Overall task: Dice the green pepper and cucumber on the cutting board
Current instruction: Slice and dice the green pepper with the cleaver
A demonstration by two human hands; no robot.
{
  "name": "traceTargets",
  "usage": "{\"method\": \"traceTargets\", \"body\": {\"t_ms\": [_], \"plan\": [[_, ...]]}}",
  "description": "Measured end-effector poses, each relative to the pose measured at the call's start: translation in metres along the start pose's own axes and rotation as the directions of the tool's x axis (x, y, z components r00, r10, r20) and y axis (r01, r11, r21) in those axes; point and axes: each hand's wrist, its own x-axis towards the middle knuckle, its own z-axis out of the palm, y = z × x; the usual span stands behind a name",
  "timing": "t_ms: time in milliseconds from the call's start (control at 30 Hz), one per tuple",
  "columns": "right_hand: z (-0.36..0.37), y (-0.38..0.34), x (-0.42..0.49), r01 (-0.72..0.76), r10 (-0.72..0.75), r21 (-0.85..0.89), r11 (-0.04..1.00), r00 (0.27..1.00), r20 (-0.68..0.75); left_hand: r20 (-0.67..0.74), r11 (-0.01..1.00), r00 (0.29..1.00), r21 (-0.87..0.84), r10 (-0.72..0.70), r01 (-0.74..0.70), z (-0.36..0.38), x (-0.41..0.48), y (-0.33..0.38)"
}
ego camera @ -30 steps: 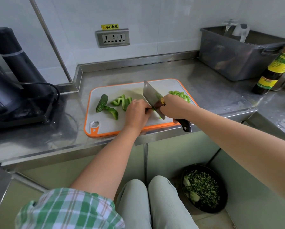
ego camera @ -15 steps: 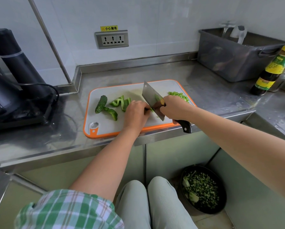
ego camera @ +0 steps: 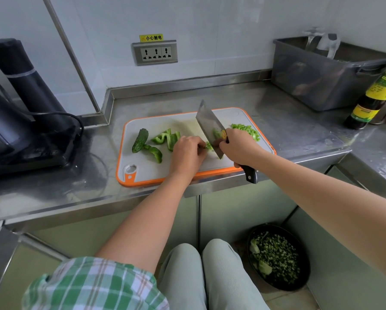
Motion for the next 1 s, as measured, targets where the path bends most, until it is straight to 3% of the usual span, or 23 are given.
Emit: {"method": "traceTargets", "body": {"t_ms": [267, 633, 800, 1000], "plan": [[-0.001, -0.005, -0.004, 0.031, -0.025, -0.074, 0.997, 0.996, 0.082, 0.004, 1.0, 1.0, 0.021, -0.013, 0.013, -0.001, 0.0, 0.001], [0.0, -0.001, -0.002, 0.017, -0.018, -0.042, 0.999, 1.0, -0.006, -0.012, 1.0, 1.0, 0.002, -0.014, 0.014, 0.003, 0.001, -0.003], [-0.008, -0.008, -0.005, 0.027, -0.02, -0.081, 0.996, 0.996, 0.083, -0.01, 0.999, 0.999, 0.021, -0.035, 0.035, 0.005, 0.001, -0.003], [0.001, -0.008, -0.002, 0.023, -0.014, -0.097, 0.995, 0.996, 0.093, -0.007, 0.999, 0.999, 0.039, -0.035, 0.036, 0.007, 0.003, -0.005]]}}
